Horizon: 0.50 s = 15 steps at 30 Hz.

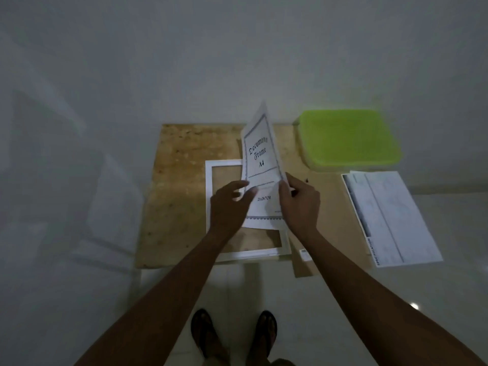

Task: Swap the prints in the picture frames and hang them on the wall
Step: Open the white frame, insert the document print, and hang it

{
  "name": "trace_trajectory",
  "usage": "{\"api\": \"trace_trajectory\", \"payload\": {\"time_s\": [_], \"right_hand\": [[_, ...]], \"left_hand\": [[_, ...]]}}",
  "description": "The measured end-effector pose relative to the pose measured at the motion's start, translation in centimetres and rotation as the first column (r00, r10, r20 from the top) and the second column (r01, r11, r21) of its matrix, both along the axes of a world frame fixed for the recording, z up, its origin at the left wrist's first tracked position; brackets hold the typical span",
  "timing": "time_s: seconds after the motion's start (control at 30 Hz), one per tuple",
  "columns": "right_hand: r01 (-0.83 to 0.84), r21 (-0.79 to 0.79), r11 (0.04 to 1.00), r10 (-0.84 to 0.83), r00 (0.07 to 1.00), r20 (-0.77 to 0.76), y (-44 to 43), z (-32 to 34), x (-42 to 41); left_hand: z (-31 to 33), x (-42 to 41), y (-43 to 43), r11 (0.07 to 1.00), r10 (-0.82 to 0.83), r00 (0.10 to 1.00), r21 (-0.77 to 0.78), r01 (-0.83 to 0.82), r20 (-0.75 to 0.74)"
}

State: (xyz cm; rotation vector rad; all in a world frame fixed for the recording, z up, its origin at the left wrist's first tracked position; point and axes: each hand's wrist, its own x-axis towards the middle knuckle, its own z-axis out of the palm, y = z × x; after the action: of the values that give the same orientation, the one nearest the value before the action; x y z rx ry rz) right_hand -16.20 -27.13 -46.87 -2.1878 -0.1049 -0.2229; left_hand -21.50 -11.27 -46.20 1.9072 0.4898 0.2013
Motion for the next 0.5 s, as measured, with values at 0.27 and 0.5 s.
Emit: {"api": "trace_trajectory", "payload": {"time_s": [0.27, 0.5], "right_hand": [[-0.294, -0.154, 0.943, 0.323, 0.919, 0.227, 0.9, 2.0, -0.6], [0.073, 0.300, 0.951, 0.001, 0.971, -0.240, -0.7, 0.8, 1.5]], "left_hand": [[6.4, 3.4, -3.4, 0.916, 0.223, 0.974, -0.352, -0.193, 0.046], [5.1, 2.1, 0.4, 0.839, 0.103, 0.995, -0.538, -0.086, 0.002]]}}
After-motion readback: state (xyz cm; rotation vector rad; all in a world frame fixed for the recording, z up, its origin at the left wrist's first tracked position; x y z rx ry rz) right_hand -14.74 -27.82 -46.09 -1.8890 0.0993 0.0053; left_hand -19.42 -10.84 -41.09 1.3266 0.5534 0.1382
